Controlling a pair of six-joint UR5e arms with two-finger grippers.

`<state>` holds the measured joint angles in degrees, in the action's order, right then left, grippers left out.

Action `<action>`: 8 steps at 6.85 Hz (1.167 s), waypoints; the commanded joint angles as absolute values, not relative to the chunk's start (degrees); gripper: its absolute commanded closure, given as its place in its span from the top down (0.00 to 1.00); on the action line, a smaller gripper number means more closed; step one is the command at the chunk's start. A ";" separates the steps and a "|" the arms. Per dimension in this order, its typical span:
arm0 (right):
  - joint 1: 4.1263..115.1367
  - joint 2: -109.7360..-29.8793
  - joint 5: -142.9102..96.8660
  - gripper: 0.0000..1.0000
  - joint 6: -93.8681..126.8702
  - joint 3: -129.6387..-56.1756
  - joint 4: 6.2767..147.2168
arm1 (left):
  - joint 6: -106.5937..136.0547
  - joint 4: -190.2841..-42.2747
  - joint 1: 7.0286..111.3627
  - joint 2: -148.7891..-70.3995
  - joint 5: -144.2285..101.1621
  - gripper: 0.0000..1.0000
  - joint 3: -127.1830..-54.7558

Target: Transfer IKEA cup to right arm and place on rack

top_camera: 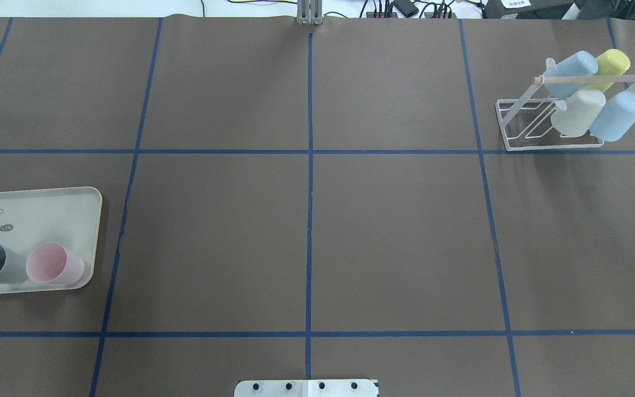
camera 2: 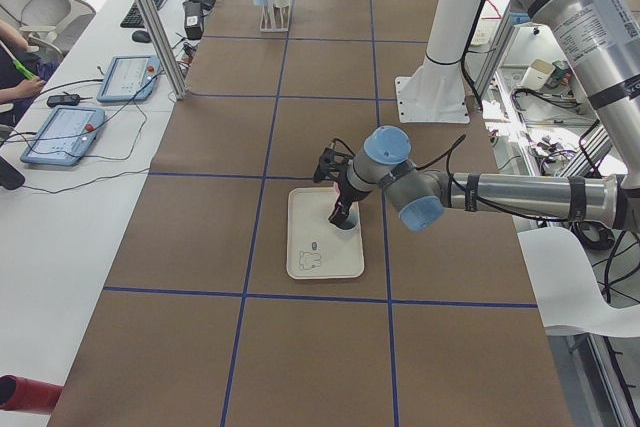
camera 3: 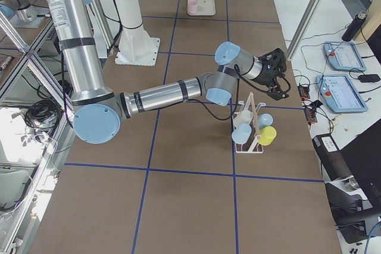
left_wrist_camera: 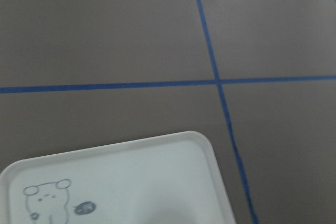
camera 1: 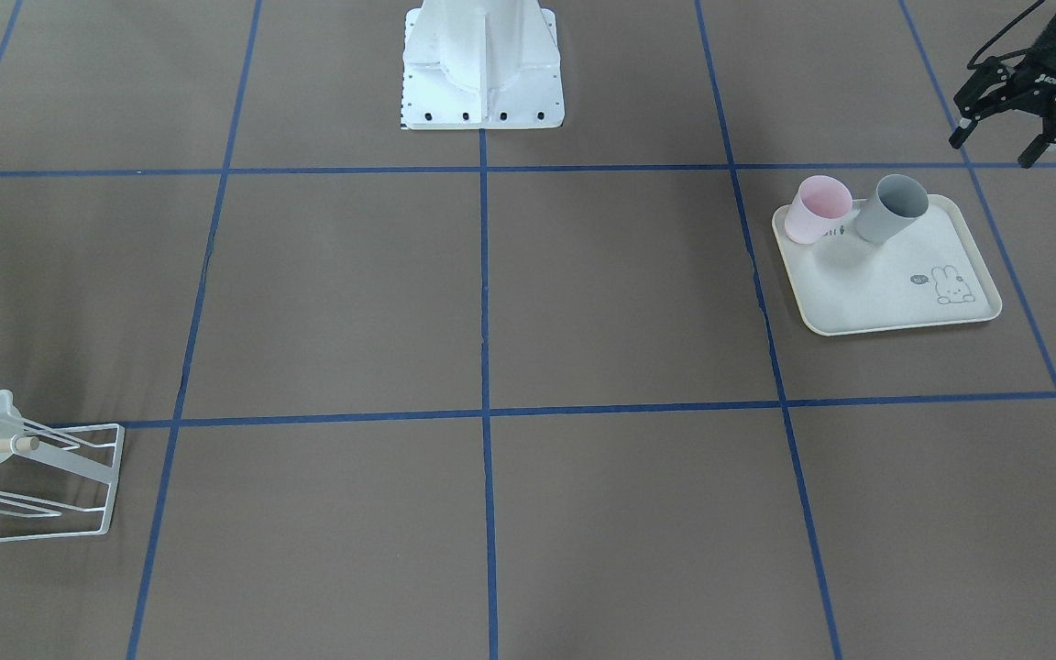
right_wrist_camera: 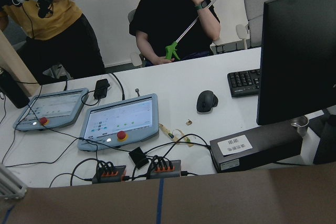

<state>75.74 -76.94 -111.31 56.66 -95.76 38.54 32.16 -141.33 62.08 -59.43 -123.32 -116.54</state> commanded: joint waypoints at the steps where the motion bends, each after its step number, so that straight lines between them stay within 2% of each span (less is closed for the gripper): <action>1: 75.85 -76.29 -119.42 1.00 63.16 -97.73 39.03 | 29.36 -141.24 61.26 -59.84 -123.49 1.00 -112.52; 4: 75.85 -73.66 -126.29 1.00 69.06 -98.52 38.85 | 29.27 -141.24 57.93 -64.94 -123.49 1.00 -107.06; 8: 75.85 -73.56 -128.23 1.00 69.26 -98.79 38.85 | 29.36 -141.24 57.22 -66.00 -123.57 1.00 -105.91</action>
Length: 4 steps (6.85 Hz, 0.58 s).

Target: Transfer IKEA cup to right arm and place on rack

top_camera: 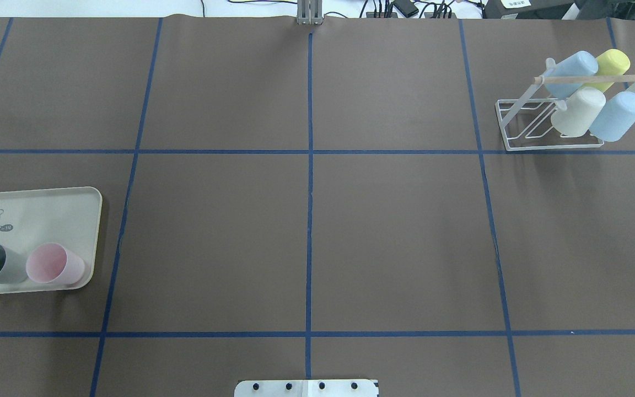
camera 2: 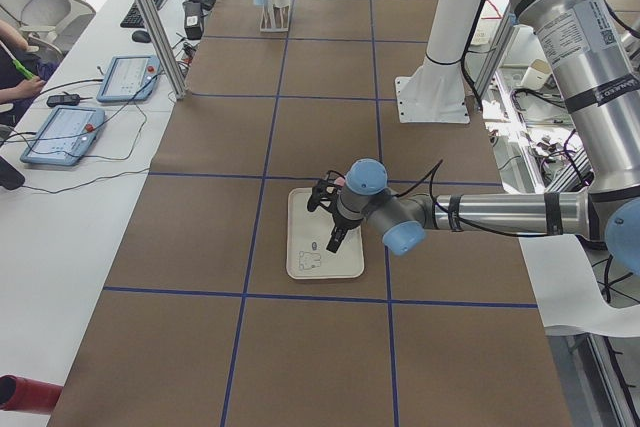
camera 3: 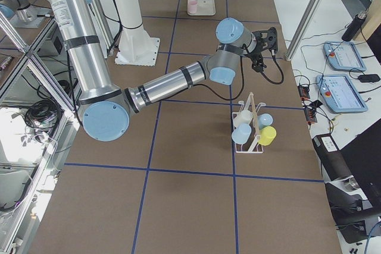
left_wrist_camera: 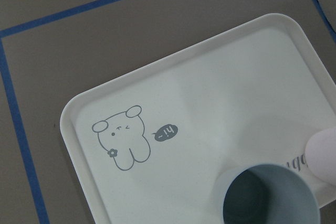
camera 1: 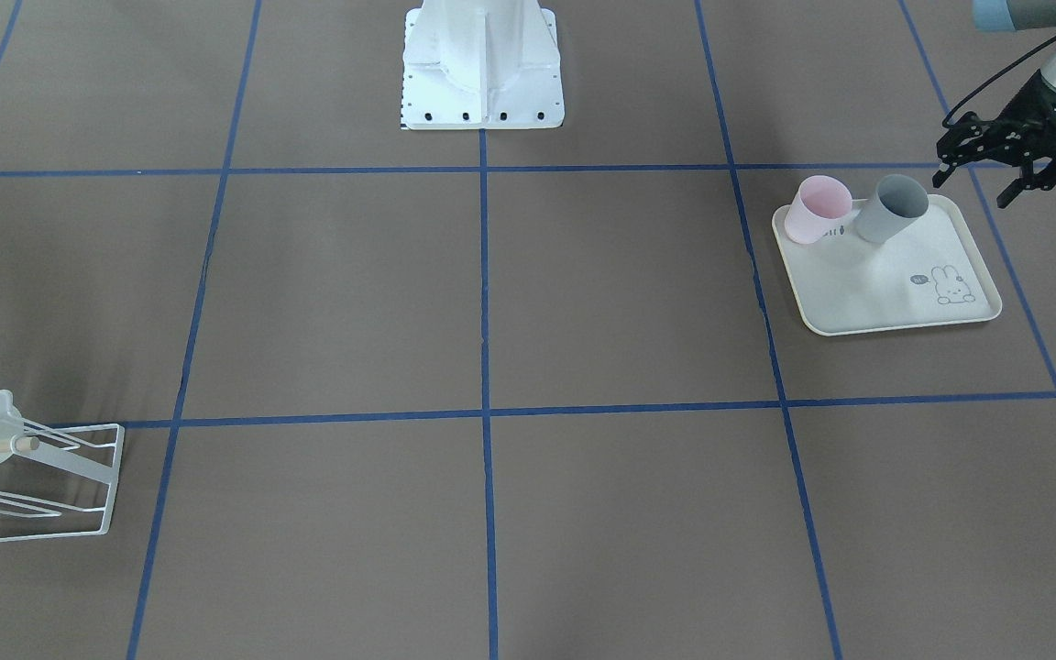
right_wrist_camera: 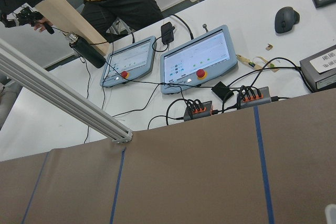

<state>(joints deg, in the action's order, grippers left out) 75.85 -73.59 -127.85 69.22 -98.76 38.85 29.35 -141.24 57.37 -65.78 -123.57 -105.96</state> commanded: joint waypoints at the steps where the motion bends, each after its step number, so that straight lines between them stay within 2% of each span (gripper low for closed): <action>1: 75.85 -73.56 -128.23 1.00 69.26 -98.79 38.85 | 29.62 -141.24 57.13 -66.01 -123.57 1.00 -106.00; 4: 75.85 -73.56 -128.23 1.00 69.26 -98.70 38.85 | 30.06 -141.15 53.80 -67.23 -123.49 1.00 -105.04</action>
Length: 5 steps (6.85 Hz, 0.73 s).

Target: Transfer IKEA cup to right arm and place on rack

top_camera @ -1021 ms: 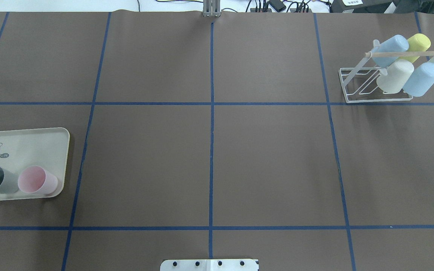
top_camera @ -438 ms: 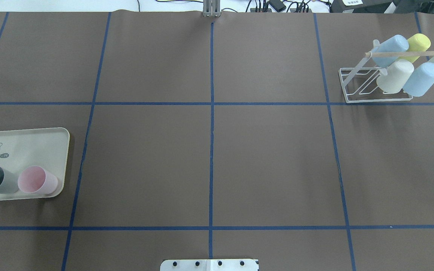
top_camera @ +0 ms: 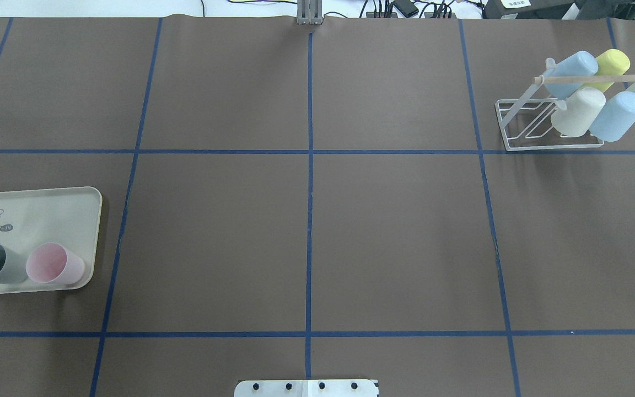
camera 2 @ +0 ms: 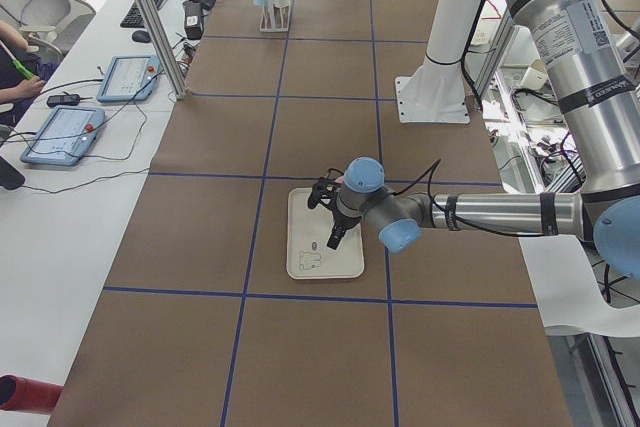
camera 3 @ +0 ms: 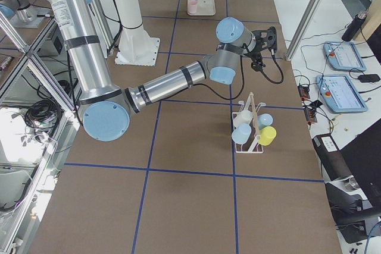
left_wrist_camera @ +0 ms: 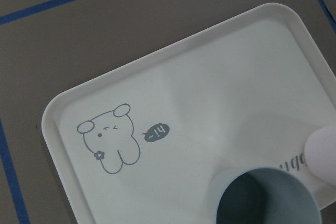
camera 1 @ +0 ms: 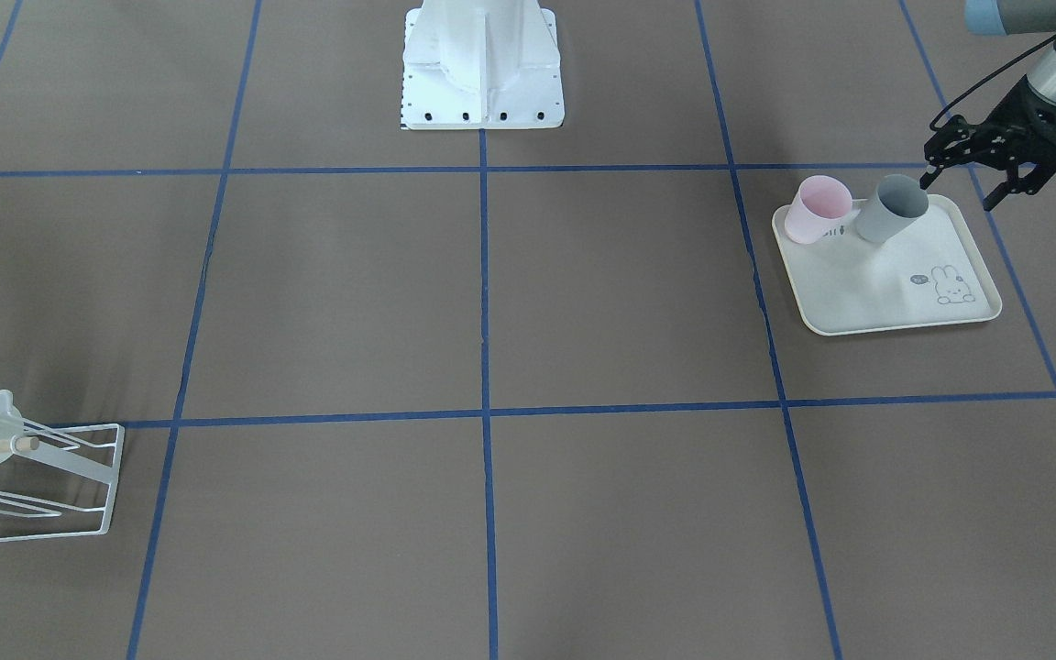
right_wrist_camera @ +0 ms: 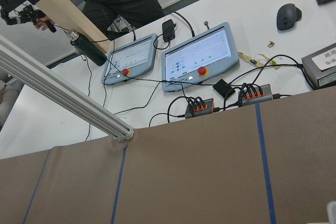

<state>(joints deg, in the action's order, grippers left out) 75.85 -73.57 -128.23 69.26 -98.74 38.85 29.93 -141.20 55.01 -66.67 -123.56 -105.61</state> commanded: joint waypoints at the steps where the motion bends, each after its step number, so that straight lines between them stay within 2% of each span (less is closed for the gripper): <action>1: 75.85 -73.56 -128.23 1.00 69.17 -98.61 38.85 | 30.06 -141.15 53.62 -68.19 -123.49 1.00 -103.90; 2: 75.85 -73.56 -128.23 1.00 69.26 -98.70 38.85 | 30.06 -141.15 53.00 -69.25 -123.40 0.99 -102.41; 3: 75.85 -73.56 -128.32 1.00 69.17 -98.70 38.85 | 30.06 -141.15 52.65 -69.69 -123.40 0.89 -102.04; 5: 75.85 -73.56 -128.58 1.00 69.26 -98.70 38.85 | 30.06 -141.15 52.38 -69.70 -123.40 0.32 -101.52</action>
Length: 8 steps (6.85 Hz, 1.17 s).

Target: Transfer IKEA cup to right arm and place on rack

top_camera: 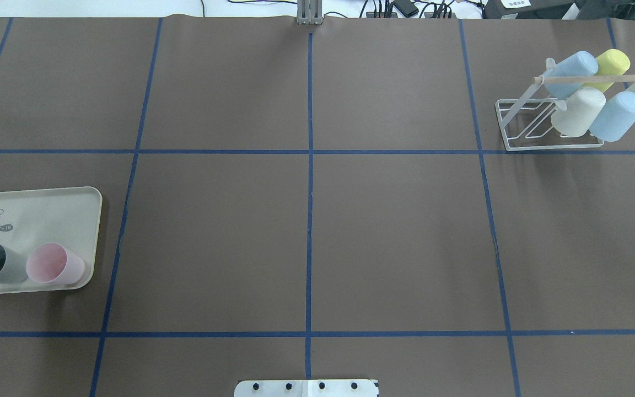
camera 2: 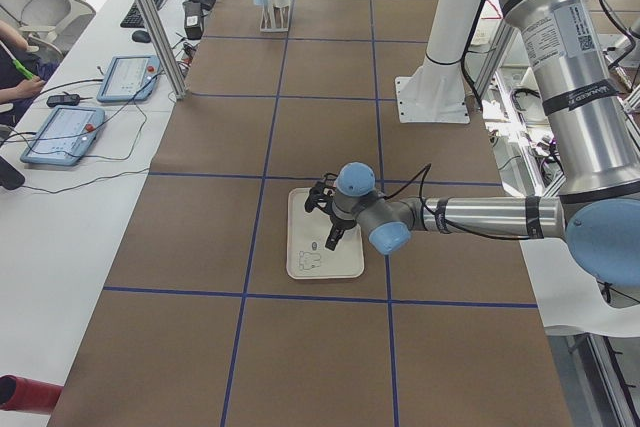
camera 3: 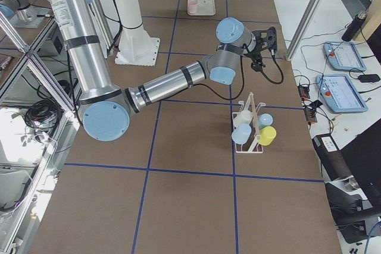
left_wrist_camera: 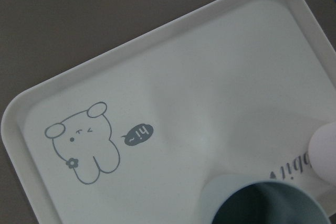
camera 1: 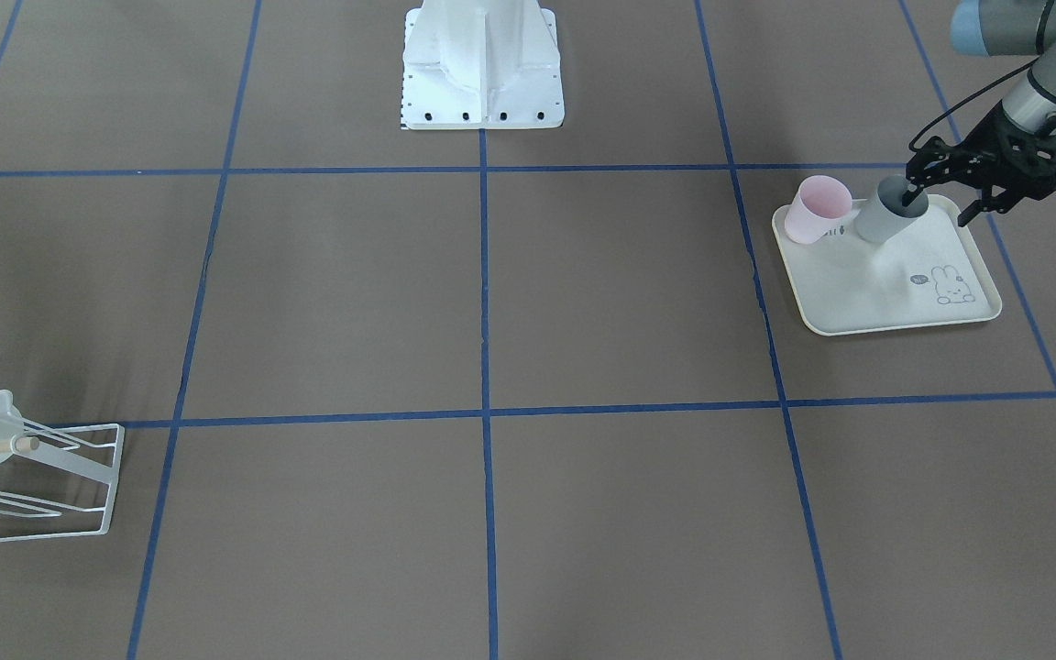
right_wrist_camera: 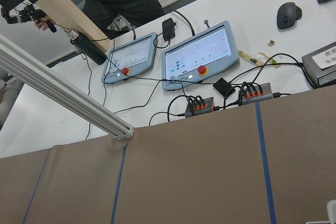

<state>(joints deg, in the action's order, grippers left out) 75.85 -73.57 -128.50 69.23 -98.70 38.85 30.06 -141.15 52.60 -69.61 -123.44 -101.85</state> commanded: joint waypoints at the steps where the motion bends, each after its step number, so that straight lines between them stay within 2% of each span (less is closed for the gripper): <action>1: 75.85 -73.56 -128.58 1.00 69.26 -98.79 38.85 | 30.15 -141.24 52.38 -69.61 -123.57 0.03 -101.77; 2: 75.85 -73.56 -128.58 1.00 69.26 -98.79 38.85 | 33.19 -141.50 52.56 -69.17 -123.49 0.00 -102.56; 4: 75.85 -73.39 -128.58 1.00 69.26 -98.88 38.85 | 42.95 -141.33 52.91 -68.82 -123.49 0.00 -105.27; 6: 75.85 -72.43 -128.58 1.00 70.04 -98.88 38.85 | 42.98 -138.28 54.91 -66.97 -123.57 0.00 -109.84; 8: 75.50 -71.54 -128.58 1.00 73.73 -99.66 38.85 | 43.15 -135.72 66.13 -72.13 -123.23 0.00 -110.48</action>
<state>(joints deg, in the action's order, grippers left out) 75.76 -71.94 -128.58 71.92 -99.18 38.81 42.97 -137.38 60.18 -69.33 -123.45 -109.95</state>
